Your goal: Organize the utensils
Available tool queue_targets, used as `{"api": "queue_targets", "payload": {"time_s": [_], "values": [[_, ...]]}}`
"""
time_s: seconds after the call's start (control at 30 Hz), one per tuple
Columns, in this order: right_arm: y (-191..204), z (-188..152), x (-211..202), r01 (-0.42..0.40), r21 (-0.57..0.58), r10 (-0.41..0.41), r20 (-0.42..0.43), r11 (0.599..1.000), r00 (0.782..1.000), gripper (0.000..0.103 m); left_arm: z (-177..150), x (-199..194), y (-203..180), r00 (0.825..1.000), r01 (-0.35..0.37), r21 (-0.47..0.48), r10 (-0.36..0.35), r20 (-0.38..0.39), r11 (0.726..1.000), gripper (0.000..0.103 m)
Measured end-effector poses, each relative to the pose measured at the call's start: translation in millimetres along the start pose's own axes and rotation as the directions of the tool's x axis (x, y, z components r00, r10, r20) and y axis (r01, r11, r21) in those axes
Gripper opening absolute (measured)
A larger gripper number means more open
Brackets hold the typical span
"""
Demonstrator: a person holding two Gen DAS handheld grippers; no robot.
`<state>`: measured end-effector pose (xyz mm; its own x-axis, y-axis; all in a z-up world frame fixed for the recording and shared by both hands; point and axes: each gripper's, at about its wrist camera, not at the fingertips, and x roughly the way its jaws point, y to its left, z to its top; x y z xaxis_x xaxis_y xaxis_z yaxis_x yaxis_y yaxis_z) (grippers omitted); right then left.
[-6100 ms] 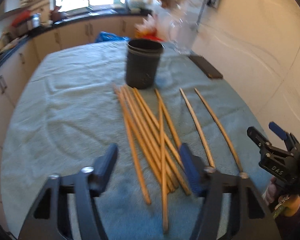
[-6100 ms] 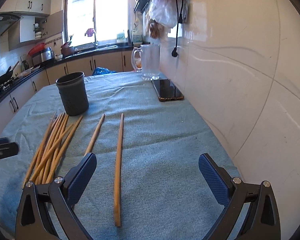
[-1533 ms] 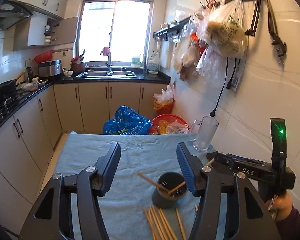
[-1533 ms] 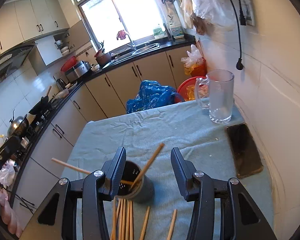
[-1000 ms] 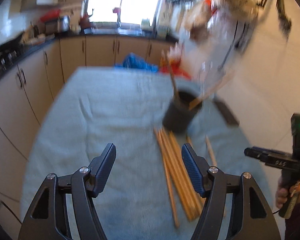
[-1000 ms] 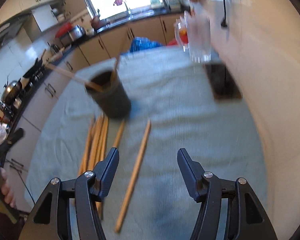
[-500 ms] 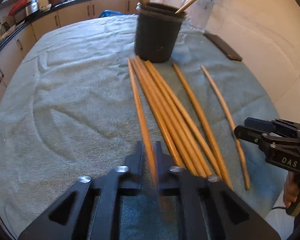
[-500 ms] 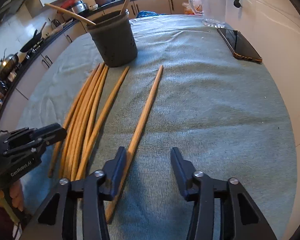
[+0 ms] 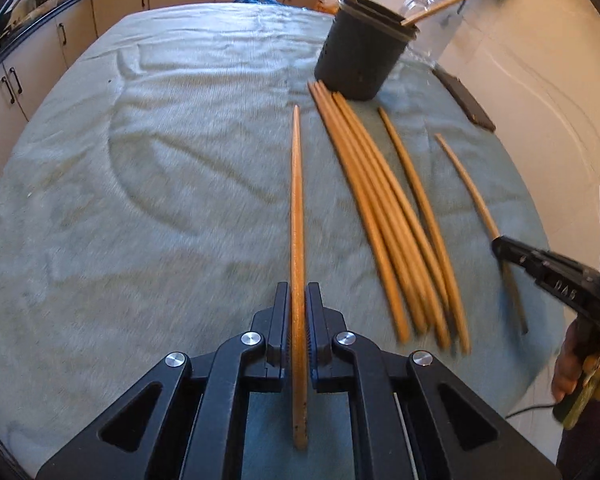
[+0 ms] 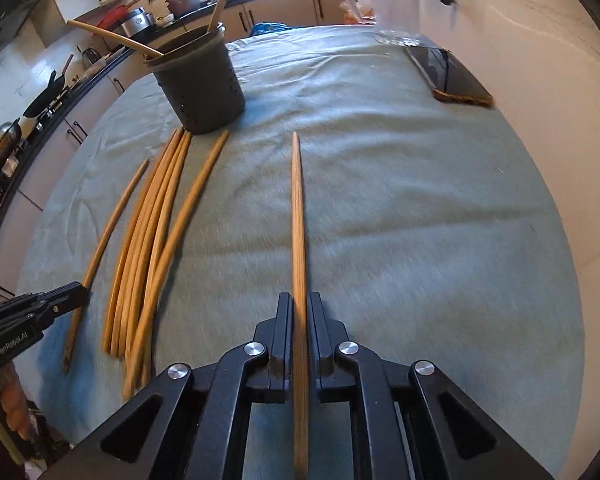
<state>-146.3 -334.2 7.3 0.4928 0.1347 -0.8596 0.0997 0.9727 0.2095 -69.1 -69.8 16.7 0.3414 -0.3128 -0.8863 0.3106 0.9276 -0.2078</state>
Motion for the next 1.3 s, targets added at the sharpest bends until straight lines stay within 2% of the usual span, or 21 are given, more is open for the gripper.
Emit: {"api": "queue_targets", "payload": {"time_s": [0.07, 0.17, 0.37, 0.5, 0.77, 0.97, 1.07, 1.1, 1.13, 1.17, 1.27, 1.3], "values": [[-4.7, -7.8, -3.7, -0.011, 0.019, 0.011, -0.014, 1.0, 1.0, 0.009, -2.4, -3.1, 0.7, 1.0, -0.002, 0.021, 0.003, -0.026, 1.0, 0.008], [-3.8, -10.9, -5.9, -0.016, -0.011, 0.016, -0.022, 1.0, 1.0, 0.013, -0.6, -5.1, 1.3, 0.999, 0.0, 0.033, 0.001, -0.032, 0.999, 0.01], [0.4, 3.5, 0.6, -0.012, -0.032, 0.011, -0.022, 0.999, 1.0, 0.019, 26.3, 7.2, -2.6, 1.0, -0.03, 0.046, 0.03, -0.005, 0.998, 0.027], [0.6, 20.4, 12.2, 0.004, -0.049, -0.006, -0.036, 0.999, 0.999, 0.019, 51.1, 24.5, -4.7, 0.997, -0.072, 0.059, 0.073, -0.007, 0.996, 0.027], [3.5, 67.4, 37.0, 0.049, -0.084, -0.055, -0.073, 0.995, 0.996, 0.019, 90.4, 41.1, 1.5, 0.997, -0.064, 0.038, 0.065, -0.036, 0.997, 0.027], [14.3, 95.7, 53.5, 0.1, -0.135, -0.113, -0.089, 0.986, 0.99, 0.019, 103.5, 47.5, -2.5, 0.996, -0.086, 0.063, 0.087, -0.026, 0.994, 0.027], [19.1, 102.0, 56.1, 0.106, -0.134, -0.117, -0.08, 0.985, 0.99, 0.019, 105.3, 50.1, -4.9, 0.996, -0.091, 0.073, 0.091, -0.006, 0.993, 0.027], [21.2, 101.9, 56.7, 0.106, -0.136, -0.116, -0.072, 0.985, 0.991, 0.014, 104.8, 50.2, -6.0, 0.995, -0.095, 0.077, 0.095, 0.001, 0.993, 0.02], [23.4, 101.7, 57.1, 0.109, -0.145, -0.117, -0.052, 0.983, 0.992, 0.01, 102.6, 48.5, -6.9, 0.995, -0.104, 0.083, 0.103, 0.013, 0.991, 0.009], [24.8, 101.7, 57.4, 0.108, -0.147, -0.115, -0.043, 0.983, 0.992, 0.007, 102.2, 49.3, -7.8, 0.995, -0.104, 0.085, 0.103, 0.019, 0.991, 0.005], [20.9, 100.2, 51.0, 0.027, -0.102, -0.03, -0.025, 0.994, 0.999, 0.006, 103.3, 42.7, -5.9, 0.994, -0.094, 0.049, 0.091, 0.052, 0.994, 0.005], [21.3, 99.3, 46.9, 0.022, -0.097, -0.023, -0.012, 0.995, 1.0, 0.006, 103.3, 35.6, -5.8, 0.993, -0.091, 0.043, 0.088, 0.074, 0.995, 0.005]]}}
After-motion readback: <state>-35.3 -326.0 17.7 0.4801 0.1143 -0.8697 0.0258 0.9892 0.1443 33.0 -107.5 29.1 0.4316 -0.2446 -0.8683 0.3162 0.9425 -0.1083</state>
